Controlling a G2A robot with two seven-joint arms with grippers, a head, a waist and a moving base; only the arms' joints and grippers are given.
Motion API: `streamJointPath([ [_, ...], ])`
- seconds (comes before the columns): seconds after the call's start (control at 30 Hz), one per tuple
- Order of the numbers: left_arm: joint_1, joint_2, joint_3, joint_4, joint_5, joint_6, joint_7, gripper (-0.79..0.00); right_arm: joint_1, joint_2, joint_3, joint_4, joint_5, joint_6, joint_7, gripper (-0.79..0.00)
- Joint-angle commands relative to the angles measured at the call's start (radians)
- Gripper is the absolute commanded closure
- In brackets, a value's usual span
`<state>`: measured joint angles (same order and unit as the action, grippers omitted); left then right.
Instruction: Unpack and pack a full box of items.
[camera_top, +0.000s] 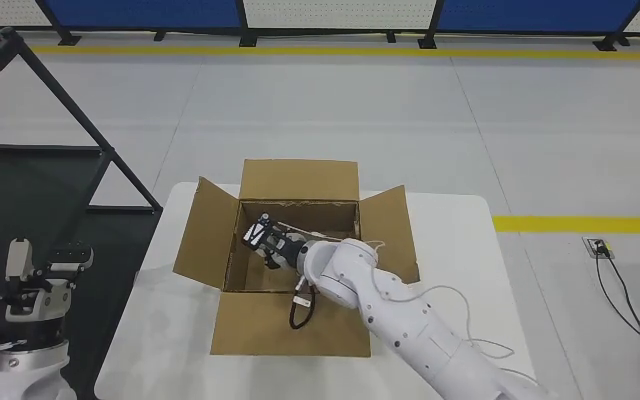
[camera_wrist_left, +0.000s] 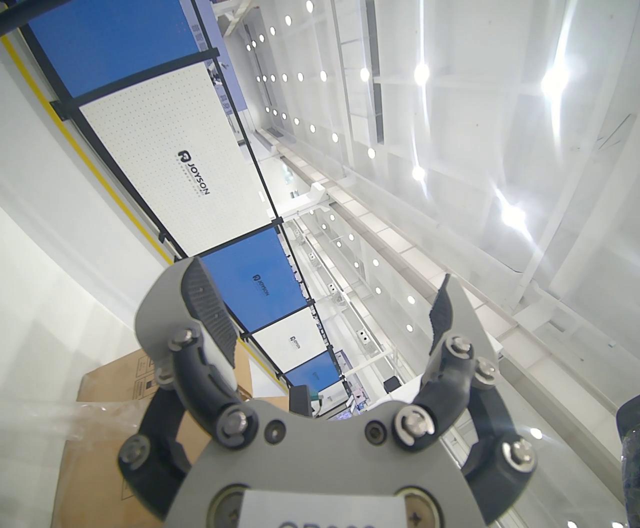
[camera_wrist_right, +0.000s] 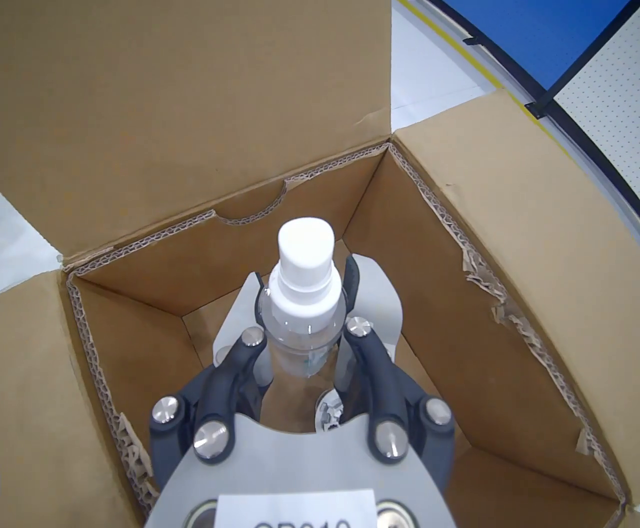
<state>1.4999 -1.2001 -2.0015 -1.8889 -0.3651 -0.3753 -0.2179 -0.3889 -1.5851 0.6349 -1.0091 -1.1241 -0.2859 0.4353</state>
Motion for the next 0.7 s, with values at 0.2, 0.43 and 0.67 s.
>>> streamJointPath([
  [0.2,0.0,0.0,0.0,0.0,0.0,0.0,0.0,-0.785,0.002,-0.001,0.0,0.003,0.001,-0.002,0.002,0.0],
  [0.43,0.0,0.0,0.0,0.0,0.0,0.0,0.0,-0.785,-0.009,-0.02,-0.02,0.046,-0.011,0.01,0.005,0.0],
  [0.67,0.0,0.0,0.0,0.0,0.0,0.0,0.0,-0.785,0.04,-0.069,-0.045,0.2,0.027,-0.023,-0.044,0.0],
])
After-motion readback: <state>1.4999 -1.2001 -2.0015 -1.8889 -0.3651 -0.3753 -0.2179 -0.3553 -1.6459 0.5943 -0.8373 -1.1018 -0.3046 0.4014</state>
